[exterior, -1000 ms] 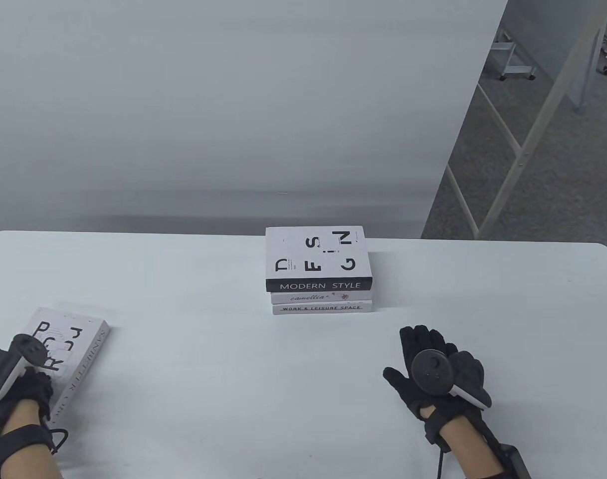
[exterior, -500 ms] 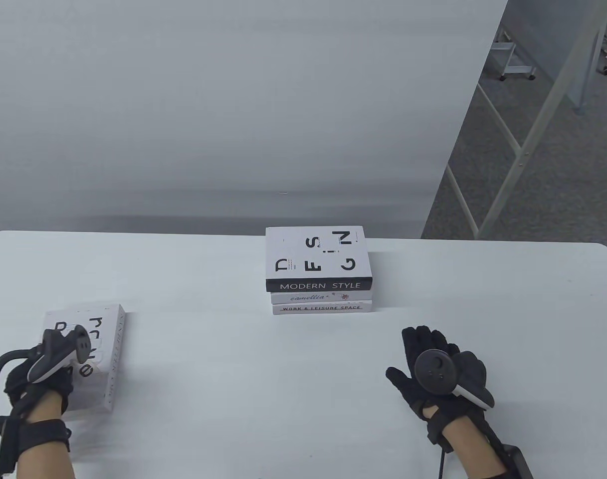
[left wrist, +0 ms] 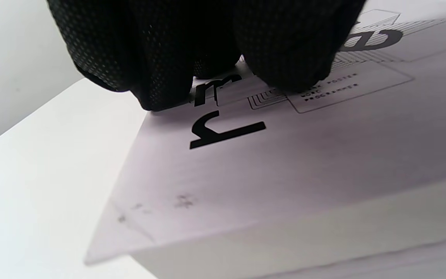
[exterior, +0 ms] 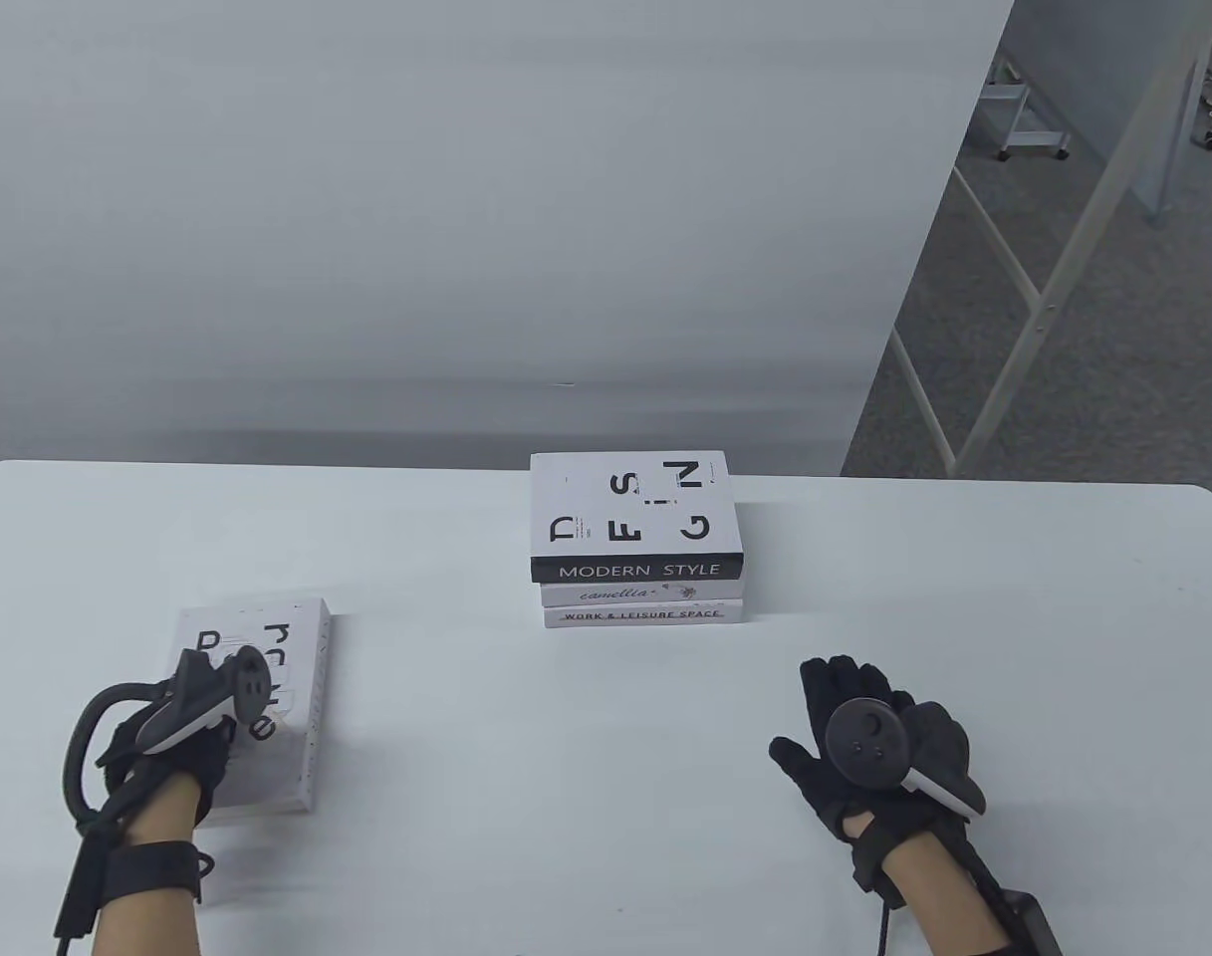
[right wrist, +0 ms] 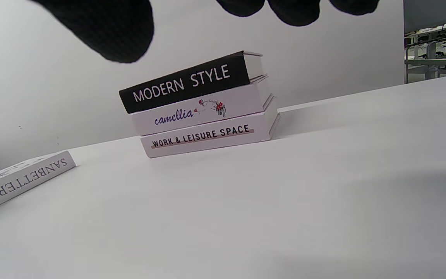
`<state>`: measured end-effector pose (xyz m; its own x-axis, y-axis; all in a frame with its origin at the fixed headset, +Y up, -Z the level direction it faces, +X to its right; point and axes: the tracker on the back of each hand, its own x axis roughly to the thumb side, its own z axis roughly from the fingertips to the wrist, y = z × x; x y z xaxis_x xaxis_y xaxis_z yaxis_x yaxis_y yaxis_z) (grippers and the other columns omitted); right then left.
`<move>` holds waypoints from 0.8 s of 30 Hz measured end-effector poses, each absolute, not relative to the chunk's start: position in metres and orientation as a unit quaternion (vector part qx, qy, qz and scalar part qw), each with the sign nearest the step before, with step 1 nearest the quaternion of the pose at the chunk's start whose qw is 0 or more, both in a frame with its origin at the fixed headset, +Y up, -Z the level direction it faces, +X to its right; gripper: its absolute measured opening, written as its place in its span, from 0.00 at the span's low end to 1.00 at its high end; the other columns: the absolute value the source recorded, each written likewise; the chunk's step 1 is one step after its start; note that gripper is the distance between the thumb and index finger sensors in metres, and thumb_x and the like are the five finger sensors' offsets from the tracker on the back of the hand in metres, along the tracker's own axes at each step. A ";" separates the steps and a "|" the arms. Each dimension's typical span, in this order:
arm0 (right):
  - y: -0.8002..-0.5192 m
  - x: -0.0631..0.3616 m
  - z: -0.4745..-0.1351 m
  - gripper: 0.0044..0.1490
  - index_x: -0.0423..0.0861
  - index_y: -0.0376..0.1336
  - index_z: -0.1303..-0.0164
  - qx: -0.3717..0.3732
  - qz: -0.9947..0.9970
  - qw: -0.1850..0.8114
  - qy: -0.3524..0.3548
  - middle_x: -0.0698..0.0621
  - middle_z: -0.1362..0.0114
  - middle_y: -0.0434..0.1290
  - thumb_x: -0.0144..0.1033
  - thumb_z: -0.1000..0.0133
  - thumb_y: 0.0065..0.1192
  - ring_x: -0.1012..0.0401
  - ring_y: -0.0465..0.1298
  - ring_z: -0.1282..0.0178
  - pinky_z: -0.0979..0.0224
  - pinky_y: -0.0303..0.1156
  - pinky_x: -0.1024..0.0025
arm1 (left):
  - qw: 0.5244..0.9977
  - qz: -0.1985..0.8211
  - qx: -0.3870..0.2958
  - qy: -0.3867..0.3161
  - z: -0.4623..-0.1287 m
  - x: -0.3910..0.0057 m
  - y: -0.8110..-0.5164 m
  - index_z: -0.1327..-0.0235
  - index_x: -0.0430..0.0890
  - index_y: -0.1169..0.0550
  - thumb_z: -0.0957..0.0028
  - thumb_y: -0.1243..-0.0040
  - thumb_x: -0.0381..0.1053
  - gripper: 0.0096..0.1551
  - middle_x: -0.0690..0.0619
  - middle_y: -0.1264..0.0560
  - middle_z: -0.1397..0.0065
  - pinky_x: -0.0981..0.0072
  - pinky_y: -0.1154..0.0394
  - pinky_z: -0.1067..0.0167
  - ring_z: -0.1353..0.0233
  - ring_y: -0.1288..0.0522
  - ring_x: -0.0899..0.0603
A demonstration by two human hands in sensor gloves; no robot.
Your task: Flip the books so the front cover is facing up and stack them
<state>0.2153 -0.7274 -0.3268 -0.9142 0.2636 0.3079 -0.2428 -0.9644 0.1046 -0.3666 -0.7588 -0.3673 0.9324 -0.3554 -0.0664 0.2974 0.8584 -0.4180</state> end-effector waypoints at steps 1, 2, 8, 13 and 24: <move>-0.728 0.215 -0.327 0.53 0.33 0.42 0.23 0.162 0.978 0.129 0.033 0.21 0.23 0.46 0.56 0.43 0.55 0.22 0.49 0.29 0.37 0.48 0.20 | 0.961 -0.174 -0.204 0.066 -0.368 -0.360 -0.759 0.36 0.55 0.31 0.59 0.37 0.52 0.34 0.46 0.29 0.32 0.50 0.20 0.43 0.40 0.17 0.37; -0.729 0.213 -0.327 0.53 0.33 0.42 0.23 0.163 0.978 0.127 0.036 0.21 0.23 0.46 0.56 0.43 0.55 0.22 0.50 0.29 0.37 0.48 0.20 | 0.960 -0.187 -0.200 0.053 -0.368 -0.348 -0.760 0.36 0.55 0.31 0.58 0.37 0.52 0.33 0.46 0.29 0.32 0.51 0.20 0.43 0.40 0.17 0.38; -0.734 0.210 -0.328 0.53 0.33 0.42 0.23 0.168 0.977 0.125 0.046 0.21 0.23 0.46 0.56 0.43 0.55 0.22 0.50 0.29 0.37 0.48 0.20 | 0.963 -0.204 -0.176 0.002 -0.365 -0.299 -0.760 0.37 0.54 0.29 0.60 0.37 0.53 0.33 0.46 0.26 0.34 0.52 0.19 0.45 0.42 0.15 0.39; -0.737 0.208 -0.330 0.53 0.34 0.42 0.23 0.169 0.976 0.128 0.056 0.21 0.23 0.46 0.56 0.43 0.55 0.22 0.50 0.29 0.37 0.48 0.20 | 0.962 -0.224 -0.148 -0.045 -0.358 -0.255 -0.760 0.40 0.55 0.26 0.60 0.37 0.55 0.31 0.48 0.23 0.38 0.56 0.18 0.47 0.45 0.14 0.43; -0.744 0.196 -0.331 0.52 0.34 0.42 0.23 0.183 0.972 0.129 0.066 0.21 0.23 0.47 0.56 0.43 0.55 0.22 0.50 0.29 0.37 0.48 0.21 | 0.964 -0.204 -0.124 -0.120 -0.341 -0.169 -0.758 0.42 0.55 0.24 0.59 0.35 0.57 0.29 0.48 0.21 0.41 0.59 0.16 0.51 0.49 0.12 0.45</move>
<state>0.1956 -0.7439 -0.3309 -0.8996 0.2754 0.3388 -0.2271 -0.9579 0.1757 -0.1695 -0.7577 -0.3408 0.8884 -0.3626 0.2815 0.4222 0.8861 -0.1911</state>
